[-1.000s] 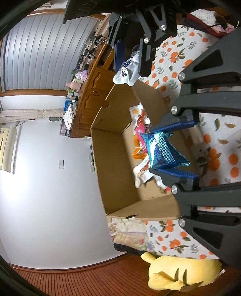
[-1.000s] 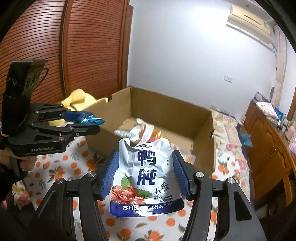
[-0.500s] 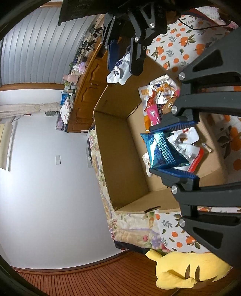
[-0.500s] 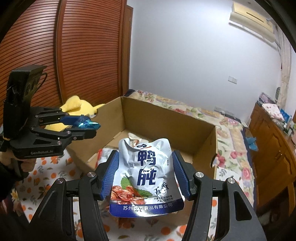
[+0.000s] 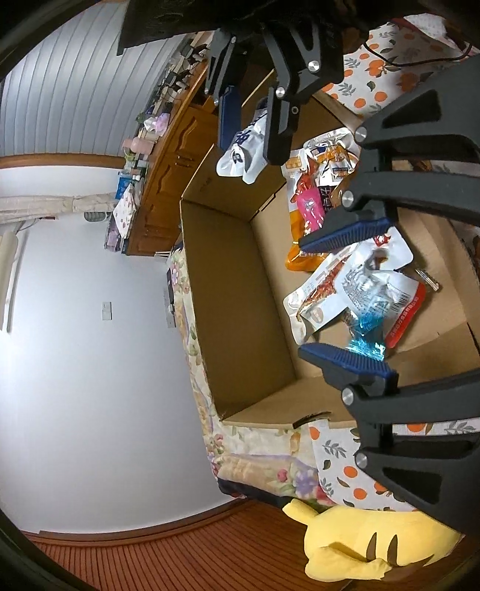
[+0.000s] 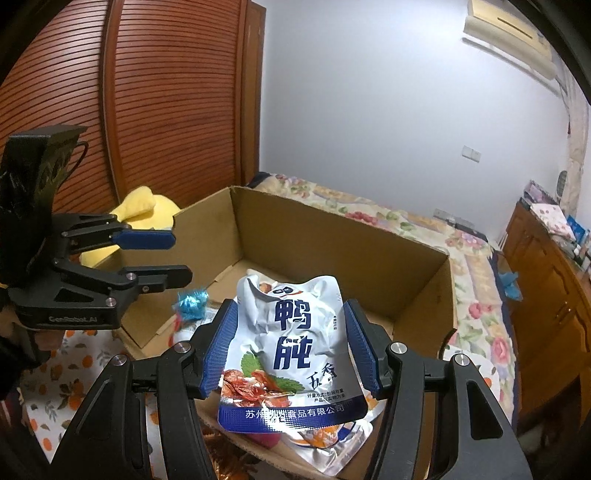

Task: Organize snacks
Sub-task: 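Open both tools to drop the candy and duck-gizzard pouch into the box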

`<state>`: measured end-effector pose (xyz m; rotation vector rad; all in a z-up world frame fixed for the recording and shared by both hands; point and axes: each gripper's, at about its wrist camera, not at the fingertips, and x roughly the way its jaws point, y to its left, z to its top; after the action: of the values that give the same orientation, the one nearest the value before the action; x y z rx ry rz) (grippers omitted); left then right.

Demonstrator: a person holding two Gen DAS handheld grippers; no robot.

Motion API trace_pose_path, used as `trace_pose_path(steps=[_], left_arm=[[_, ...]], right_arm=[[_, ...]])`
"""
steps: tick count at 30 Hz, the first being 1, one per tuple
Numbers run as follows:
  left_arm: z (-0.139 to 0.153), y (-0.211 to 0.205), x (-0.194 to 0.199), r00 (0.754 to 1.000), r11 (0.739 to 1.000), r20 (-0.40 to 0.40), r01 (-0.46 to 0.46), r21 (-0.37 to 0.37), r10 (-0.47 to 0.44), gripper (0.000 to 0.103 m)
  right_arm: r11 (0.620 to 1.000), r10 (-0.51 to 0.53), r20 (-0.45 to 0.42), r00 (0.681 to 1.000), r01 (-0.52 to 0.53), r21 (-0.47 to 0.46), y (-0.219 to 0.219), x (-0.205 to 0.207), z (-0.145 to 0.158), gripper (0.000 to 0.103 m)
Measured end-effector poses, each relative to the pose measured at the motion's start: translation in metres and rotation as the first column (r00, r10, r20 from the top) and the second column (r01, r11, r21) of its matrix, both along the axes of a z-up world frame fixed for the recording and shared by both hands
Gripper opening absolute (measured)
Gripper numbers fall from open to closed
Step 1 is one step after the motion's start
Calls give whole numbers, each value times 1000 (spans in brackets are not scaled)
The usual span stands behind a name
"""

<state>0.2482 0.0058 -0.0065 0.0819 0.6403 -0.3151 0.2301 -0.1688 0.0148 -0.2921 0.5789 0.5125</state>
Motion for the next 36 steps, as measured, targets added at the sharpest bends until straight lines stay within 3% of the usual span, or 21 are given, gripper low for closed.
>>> trace_pose_path(steps=[12, 17, 24, 36], left_arm=[[3, 5, -4, 1000, 1000, 24, -14, 7, 14, 60], [5, 5, -7, 1000, 1000, 28, -11, -11, 11, 73], [7, 7, -9, 999, 1000, 37, -23, -15, 23, 74], [16, 8, -32, 997, 999, 62, -39, -12, 40, 76]], right_arm=[[999, -22, -37, 999, 23, 29, -5, 15, -6, 61], [1000, -24, -46, 999, 25, 15, -2, 15, -8, 61], [999, -51, -21, 998, 51, 0, 5, 17, -5, 68], [998, -52, -1, 999, 52, 24, -2, -7, 7, 68]])
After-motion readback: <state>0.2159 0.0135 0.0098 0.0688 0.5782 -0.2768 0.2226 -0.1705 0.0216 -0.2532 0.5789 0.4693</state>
